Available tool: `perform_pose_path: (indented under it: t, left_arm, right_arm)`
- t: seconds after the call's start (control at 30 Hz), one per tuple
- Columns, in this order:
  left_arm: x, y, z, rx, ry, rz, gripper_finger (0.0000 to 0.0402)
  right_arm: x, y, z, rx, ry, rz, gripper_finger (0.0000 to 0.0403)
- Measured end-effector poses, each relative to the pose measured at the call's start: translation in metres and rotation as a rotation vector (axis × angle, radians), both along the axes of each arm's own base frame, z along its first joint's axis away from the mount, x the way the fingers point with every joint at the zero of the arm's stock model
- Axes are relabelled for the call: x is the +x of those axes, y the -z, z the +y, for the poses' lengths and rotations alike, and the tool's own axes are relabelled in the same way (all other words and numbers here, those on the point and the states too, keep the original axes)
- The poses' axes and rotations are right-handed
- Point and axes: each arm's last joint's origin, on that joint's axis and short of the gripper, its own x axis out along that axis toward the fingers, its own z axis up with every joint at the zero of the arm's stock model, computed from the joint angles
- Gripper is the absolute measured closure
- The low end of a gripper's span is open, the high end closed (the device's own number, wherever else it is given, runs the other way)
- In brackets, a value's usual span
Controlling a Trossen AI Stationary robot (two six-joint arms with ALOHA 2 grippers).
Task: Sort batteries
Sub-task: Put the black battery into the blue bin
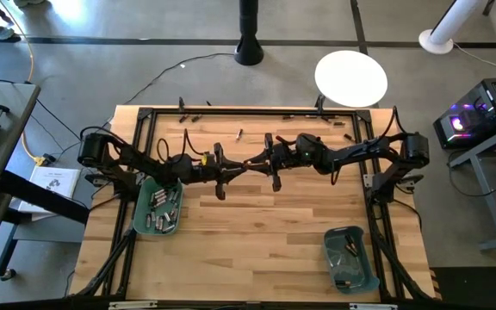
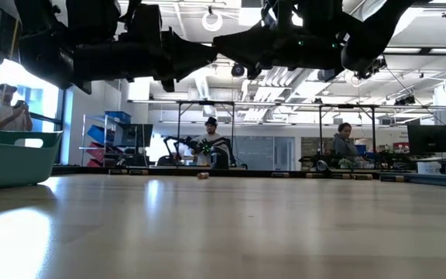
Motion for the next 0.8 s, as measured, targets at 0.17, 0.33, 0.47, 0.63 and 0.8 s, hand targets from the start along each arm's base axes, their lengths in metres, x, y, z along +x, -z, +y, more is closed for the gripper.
perform_pose_path:
  t: [0.17,0.33,0.47,0.63,0.8]
  left_arm:
    - [0.0,0.001,0.001,-0.045,-0.023,0.006,0.0303]
    - [0.001,0.006,0.001,-0.062,-0.025,0.054,0.0261]
    - [0.001,0.008,0.001,-0.067,-0.026,0.078,0.0239]
    - [0.001,0.013,0.002,-0.076,-0.056,0.128,0.023]
    - [0.001,0.02,0.003,-0.13,-0.083,0.191,0.023]
  right_arm:
    - [-0.002,-0.004,-0.001,-0.006,0.015,0.01,0.0376]
    - [-0.016,-0.024,0.003,-0.046,0.065,0.051,0.0376]
    - [-0.035,-0.038,0.011,-0.079,0.118,0.152,0.0376]
    - [-0.067,-0.053,0.033,-0.106,0.154,0.313,0.0376]
    - [-0.11,-0.059,0.062,0.0,0.123,0.526,0.0376]
